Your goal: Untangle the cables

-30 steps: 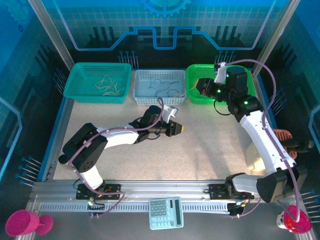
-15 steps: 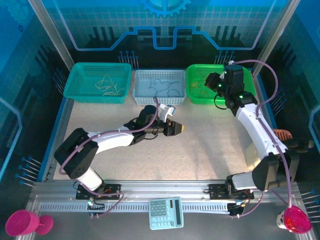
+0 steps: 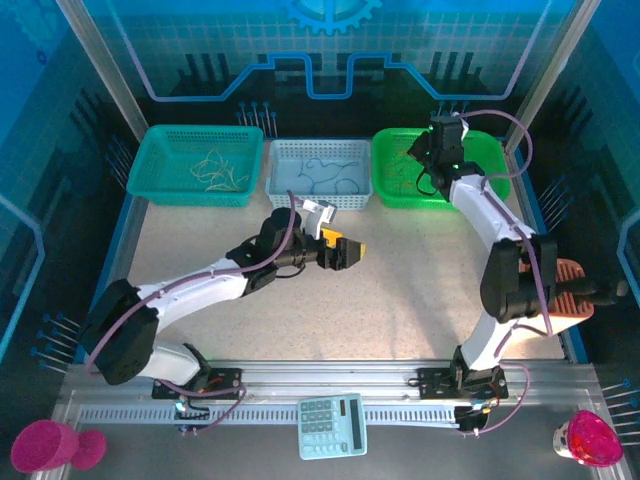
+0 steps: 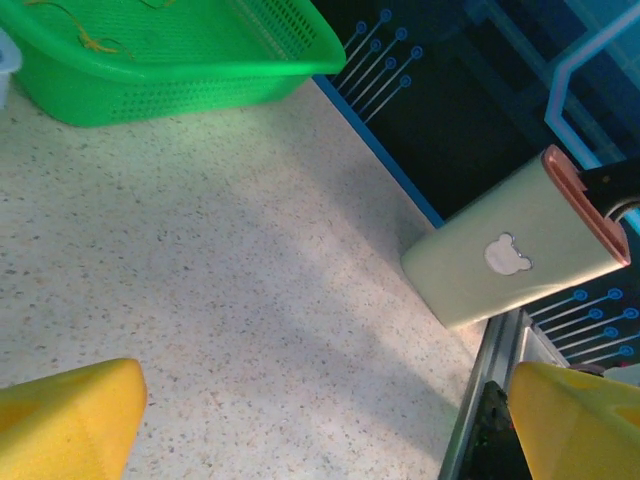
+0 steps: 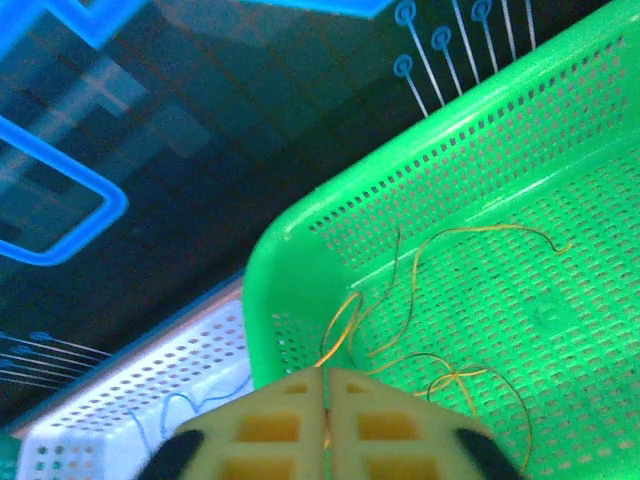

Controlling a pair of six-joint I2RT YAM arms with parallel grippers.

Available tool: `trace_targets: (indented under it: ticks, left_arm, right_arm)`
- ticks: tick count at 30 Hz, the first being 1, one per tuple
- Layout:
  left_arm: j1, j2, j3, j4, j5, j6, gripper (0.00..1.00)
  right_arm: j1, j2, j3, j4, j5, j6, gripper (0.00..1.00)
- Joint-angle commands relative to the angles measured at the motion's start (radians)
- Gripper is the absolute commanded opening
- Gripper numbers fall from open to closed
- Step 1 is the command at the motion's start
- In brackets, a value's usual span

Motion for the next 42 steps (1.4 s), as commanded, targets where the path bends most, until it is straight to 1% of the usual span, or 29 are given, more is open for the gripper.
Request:
trace_targets:
  ticks: [1, 2, 4, 6, 10, 14, 18, 21, 24, 26, 28, 31, 33, 38, 42]
  left_arm:
    - [0.004, -0.082, 0.01, -0.101, -0.126, 0.043, 0.99]
    - [0.011, -0.105, 0.013, -0.12, -0.159, 0.051, 0.99]
    - [0.04, -0.161, 0.023, -0.172, -0.224, 0.065, 0.99]
    - [0.082, -0.21, 0.033, -0.227, -0.278, 0.072, 0.99]
    - [0.193, -0.297, 0.017, -0.267, -0.364, 0.087, 0.99]
    - [0.299, -0.352, -0.004, -0.277, -0.425, 0.108, 0.99]
    - [0.387, -0.403, -0.037, -0.247, -0.509, 0.165, 0.99]
    - [0.467, -0.428, -0.062, -0.221, -0.534, 0.191, 0.99]
    - [0.53, -0.438, -0.107, -0.161, -0.556, 0.241, 0.99]
    - [0.557, -0.435, -0.168, -0.079, -0.569, 0.288, 0.99]
    - [0.57, -0.419, -0.238, 0.025, -0.616, 0.343, 0.99]
    - [0.596, -0.376, -0.291, 0.052, -0.636, 0.371, 0.99]
    - [0.603, -0.343, -0.329, 0.087, -0.651, 0.39, 0.99]
    - [0.608, -0.253, -0.437, 0.25, -0.706, 0.421, 0.99]
    - [0.606, -0.149, -0.511, 0.434, -0.73, 0.426, 0.99]
  right_arm:
    - [-0.037, 0.071, 0.052, -0.09, -0.093, -0.057, 0.83]
    - [-0.037, 0.06, 0.026, -0.08, -0.105, -0.069, 1.0]
    - [-0.037, -0.009, -0.085, -0.007, -0.122, -0.09, 1.0]
    - [-0.039, -0.085, -0.173, 0.027, -0.115, -0.106, 1.0]
    - [-0.054, -0.208, -0.282, 0.028, -0.107, -0.154, 1.0]
    - [-0.068, -0.319, -0.373, 0.022, -0.109, -0.192, 1.0]
    - [-0.068, -0.412, -0.44, -0.014, -0.035, -0.238, 1.0]
    - [-0.068, -0.464, -0.493, 0.0, 0.036, -0.283, 1.0]
    - [-0.067, -0.504, -0.572, 0.081, 0.107, -0.326, 1.0]
    - [-0.067, -0.53, -0.643, 0.167, 0.139, -0.348, 1.0]
    - [-0.067, -0.54, -0.692, 0.233, 0.147, -0.373, 1.0]
    - [-0.058, -0.523, -0.695, 0.202, 0.141, -0.462, 1.0]
    - [-0.054, -0.505, -0.7, 0.196, 0.143, -0.486, 1.0]
    - [-0.03, -0.487, -0.811, 0.364, 0.155, -0.563, 1.0]
    - [0.022, -0.421, -0.872, 0.519, 0.222, -0.669, 1.0]
